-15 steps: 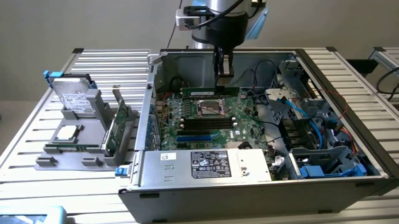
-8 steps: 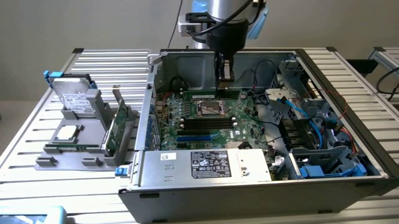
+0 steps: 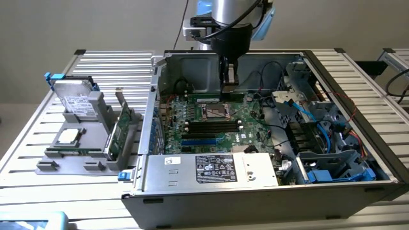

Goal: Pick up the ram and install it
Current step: 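Insert the ram into the slot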

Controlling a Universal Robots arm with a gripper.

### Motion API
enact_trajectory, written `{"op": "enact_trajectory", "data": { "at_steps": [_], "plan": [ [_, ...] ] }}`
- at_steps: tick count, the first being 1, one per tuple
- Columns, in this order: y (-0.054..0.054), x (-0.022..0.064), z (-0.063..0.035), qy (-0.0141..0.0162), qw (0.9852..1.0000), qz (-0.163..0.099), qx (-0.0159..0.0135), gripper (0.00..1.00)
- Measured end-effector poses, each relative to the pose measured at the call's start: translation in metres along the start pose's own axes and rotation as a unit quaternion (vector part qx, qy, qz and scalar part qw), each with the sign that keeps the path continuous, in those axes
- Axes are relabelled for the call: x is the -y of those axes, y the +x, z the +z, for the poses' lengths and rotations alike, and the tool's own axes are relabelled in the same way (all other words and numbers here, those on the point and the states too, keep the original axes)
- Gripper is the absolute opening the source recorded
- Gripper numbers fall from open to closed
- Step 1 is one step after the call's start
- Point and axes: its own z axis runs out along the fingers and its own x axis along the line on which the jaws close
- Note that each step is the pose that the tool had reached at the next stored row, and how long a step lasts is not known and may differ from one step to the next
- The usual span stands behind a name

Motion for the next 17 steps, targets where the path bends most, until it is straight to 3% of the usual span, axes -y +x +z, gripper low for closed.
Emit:
{"op": "enact_trajectory", "data": {
  "at_steps": [12,17],
  "plan": [
    [-0.001,-0.0003,0.0159,-0.0004,1.0,0.0,-0.0002,0.12],
    [-0.003,-0.0005,0.0249,-0.0003,1.0,0.0,-0.0034,0.12]
  ]
}}
